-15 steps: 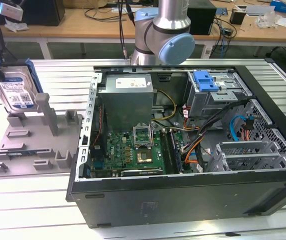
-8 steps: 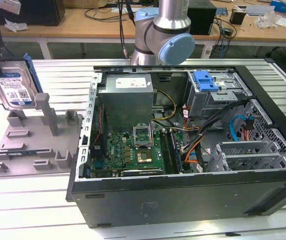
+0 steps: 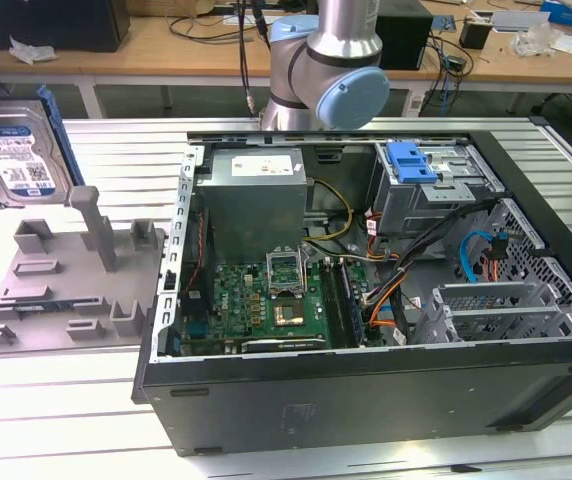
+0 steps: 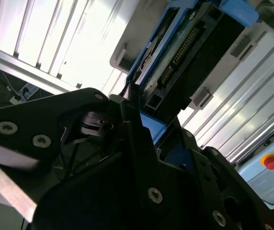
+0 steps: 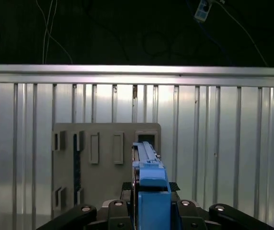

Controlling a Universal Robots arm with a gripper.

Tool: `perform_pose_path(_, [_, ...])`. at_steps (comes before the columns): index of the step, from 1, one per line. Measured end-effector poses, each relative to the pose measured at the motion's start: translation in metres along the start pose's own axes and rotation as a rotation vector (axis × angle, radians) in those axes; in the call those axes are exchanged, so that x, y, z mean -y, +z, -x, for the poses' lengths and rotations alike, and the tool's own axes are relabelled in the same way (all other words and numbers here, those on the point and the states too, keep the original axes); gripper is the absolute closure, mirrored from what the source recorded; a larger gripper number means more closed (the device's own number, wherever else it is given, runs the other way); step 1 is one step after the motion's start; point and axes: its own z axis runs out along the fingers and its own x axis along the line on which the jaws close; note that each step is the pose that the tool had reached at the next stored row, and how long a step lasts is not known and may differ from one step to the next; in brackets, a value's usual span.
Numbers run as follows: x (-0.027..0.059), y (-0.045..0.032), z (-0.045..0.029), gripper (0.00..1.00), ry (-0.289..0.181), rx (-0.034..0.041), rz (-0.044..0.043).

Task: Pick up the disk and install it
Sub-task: 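Pick up the disk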

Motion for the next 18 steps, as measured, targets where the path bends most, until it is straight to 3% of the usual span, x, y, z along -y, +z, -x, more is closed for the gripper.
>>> perform_pose_path(8, [0.001,-0.0282,-0.0008,0.63,0.0,-0.0085,0.0002])
perform_pose_path(18, [0.0026,-0.0688,-0.0028,0.63,0.0,-0.012,0.0004])
